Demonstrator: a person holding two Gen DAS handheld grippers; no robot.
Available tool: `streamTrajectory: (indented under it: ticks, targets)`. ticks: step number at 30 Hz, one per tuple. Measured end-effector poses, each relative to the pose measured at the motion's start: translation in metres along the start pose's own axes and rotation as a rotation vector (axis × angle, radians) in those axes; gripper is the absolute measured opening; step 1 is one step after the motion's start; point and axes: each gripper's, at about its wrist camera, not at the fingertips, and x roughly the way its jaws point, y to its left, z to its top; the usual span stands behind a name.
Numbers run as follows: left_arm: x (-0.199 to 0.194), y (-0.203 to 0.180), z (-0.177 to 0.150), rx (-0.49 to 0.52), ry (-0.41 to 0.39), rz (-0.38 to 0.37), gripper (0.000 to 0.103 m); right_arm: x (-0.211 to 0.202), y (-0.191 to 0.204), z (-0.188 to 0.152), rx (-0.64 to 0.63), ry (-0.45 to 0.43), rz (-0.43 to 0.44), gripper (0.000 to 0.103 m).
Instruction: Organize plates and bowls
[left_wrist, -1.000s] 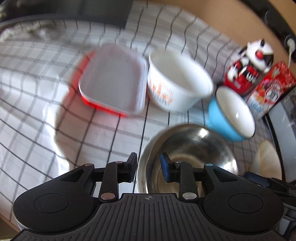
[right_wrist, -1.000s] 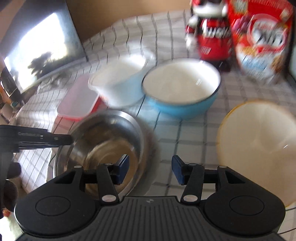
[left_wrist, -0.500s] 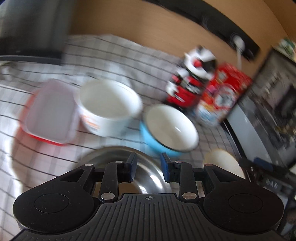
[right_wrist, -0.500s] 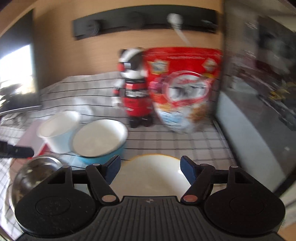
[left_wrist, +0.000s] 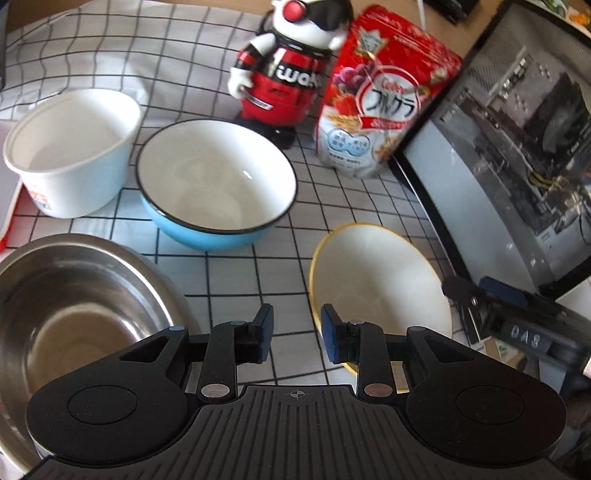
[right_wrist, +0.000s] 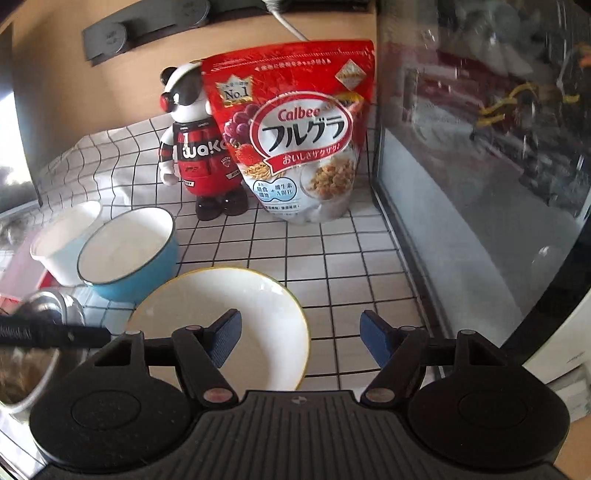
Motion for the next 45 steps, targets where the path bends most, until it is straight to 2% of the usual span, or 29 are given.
streamTrajectory:
  ticks: [4,7,13,19,20,21,23,24,27,30,36,45]
  targets:
    - [0.01,-0.002,0.002,-0.007,0.035,-0.01,0.031,0.003,-0.003,-0.001,0.017,0.008,-0.037,0.072]
    - [0.015,-0.007,0.005,-0.012,0.042,-0.024,0.031,0.011,-0.008,-0.002,0.051,0.059,-0.015,0.072]
    - [0.038,-0.01,0.004,-0.02,0.11,0.029,0.031,0.028,-0.01,-0.006,0.065,0.111,-0.019,0.067]
    - [0.056,-0.015,0.003,0.004,0.16,0.013,0.03,0.053,-0.018,-0.011,0.138,0.181,0.027,0.05]
    - [0.059,-0.016,0.003,0.011,0.171,0.011,0.029,0.057,-0.019,-0.012,0.149,0.193,0.031,0.043]
    - [0.062,-0.017,0.004,0.017,0.179,0.011,0.026,0.061,-0.019,-0.012,0.163,0.209,0.042,0.036]
    - [0.064,-0.018,0.005,0.016,0.192,-0.002,0.02,0.068,-0.015,-0.013,0.187,0.243,0.094,0.032]
    - [0.064,-0.017,0.006,0.01,0.197,-0.012,0.018,0.07,-0.01,-0.013,0.186,0.258,0.113,0.035]
    - [0.06,-0.011,0.005,-0.023,0.202,-0.02,0.018,0.071,0.003,-0.014,0.139,0.26,0.091,0.035]
    - [0.053,-0.009,0.002,-0.009,0.202,0.019,0.018,0.068,0.008,-0.017,0.15,0.286,0.14,0.035]
    - [0.039,0.004,-0.005,-0.023,0.208,0.06,0.018,0.061,0.025,-0.025,0.115,0.308,0.174,0.035]
    - [0.035,0.007,-0.01,0.006,0.206,0.02,0.024,0.071,0.035,-0.022,0.077,0.332,0.117,0.037]
